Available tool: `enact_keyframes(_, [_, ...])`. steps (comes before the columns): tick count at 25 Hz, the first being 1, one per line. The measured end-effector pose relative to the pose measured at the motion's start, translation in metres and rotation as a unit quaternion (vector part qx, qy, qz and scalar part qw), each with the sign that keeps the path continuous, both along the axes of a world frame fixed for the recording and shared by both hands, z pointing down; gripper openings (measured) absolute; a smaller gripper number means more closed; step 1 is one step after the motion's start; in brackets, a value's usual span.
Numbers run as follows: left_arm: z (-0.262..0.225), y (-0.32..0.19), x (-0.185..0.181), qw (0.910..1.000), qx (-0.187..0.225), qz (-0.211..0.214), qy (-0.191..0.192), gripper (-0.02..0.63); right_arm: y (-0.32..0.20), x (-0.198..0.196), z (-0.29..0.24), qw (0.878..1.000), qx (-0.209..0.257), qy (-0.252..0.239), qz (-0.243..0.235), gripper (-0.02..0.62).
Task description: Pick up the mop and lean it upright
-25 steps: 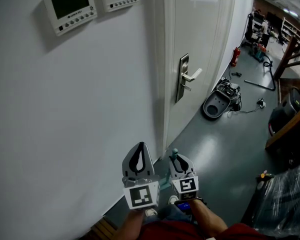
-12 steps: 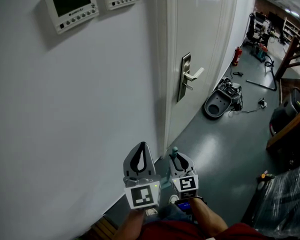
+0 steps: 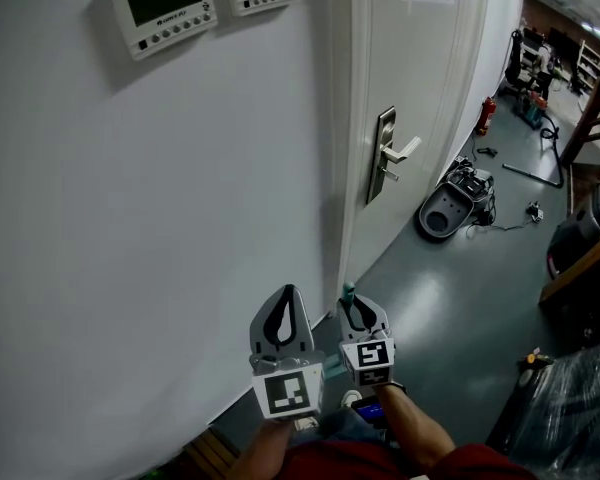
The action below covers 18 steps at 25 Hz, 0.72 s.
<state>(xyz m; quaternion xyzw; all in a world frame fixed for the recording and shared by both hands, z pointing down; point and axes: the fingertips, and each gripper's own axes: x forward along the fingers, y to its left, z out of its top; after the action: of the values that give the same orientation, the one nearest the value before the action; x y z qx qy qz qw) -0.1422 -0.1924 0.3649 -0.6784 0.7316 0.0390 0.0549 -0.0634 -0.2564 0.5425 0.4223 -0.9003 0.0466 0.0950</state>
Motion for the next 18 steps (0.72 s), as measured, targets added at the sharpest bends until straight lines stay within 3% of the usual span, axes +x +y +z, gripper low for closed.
enact_keyframes(18, [0.006,0.011,-0.021,0.9993,-0.009,-0.037,-0.003,0.014,-0.052,-0.063,0.014,0.999,-0.017,0.018,-0.021,0.106])
